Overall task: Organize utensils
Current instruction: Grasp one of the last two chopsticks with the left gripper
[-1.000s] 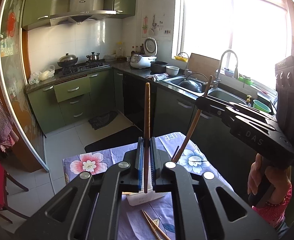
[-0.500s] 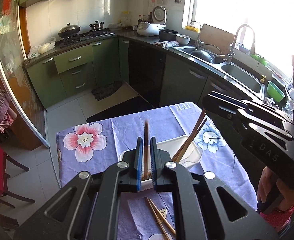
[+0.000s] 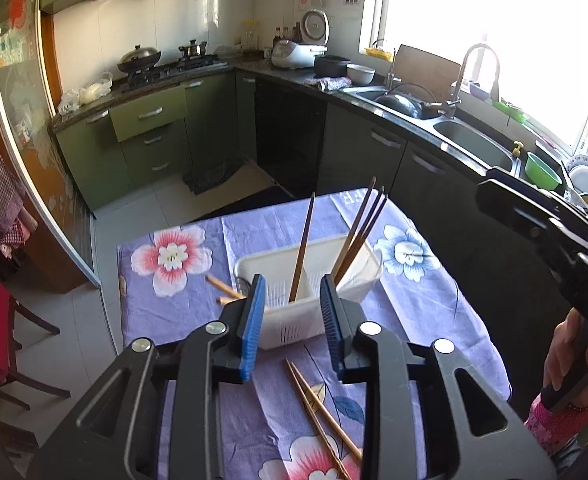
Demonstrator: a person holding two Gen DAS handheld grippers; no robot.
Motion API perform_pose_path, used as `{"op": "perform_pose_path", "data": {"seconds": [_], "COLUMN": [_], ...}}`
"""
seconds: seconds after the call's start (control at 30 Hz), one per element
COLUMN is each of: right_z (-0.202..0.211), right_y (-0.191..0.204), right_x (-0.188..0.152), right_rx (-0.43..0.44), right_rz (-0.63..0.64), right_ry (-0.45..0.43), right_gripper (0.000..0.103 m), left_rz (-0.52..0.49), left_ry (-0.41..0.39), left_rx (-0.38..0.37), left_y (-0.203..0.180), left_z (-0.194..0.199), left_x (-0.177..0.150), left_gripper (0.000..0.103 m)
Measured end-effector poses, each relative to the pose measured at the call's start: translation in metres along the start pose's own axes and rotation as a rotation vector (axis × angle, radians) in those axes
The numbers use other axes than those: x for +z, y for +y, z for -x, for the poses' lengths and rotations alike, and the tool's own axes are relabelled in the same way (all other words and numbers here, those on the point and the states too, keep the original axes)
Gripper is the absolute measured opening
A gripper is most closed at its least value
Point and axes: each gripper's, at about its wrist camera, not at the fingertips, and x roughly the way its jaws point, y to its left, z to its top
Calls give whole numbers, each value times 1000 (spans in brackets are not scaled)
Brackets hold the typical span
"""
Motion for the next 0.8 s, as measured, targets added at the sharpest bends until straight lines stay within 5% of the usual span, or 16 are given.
{"op": "perform_pose_path", "data": {"seconds": [0.27,0.37,0.57,0.8], "right_z": [31,33,32,27], "right_y": [-37,-56,-74,-79], "right_x": [-95,-127,-173,-183], "right_rx": [-133,-113,-72,-48], "right_rz": [-96,-185,-291,-330], "right_ry": [49,82,132,145], "right_gripper": [34,35,35,40], "left_rz": [100,126,142,127], "left_ry": [262,312,390,419], "left_rx": [-69,-42,-4,49], "left_y": [-2,-4,-8,-15], "left_z": [-77,-103,-140,-157], "left_x": [-92,-112,-128,-133], "left_gripper": [36,36,30,19]}}
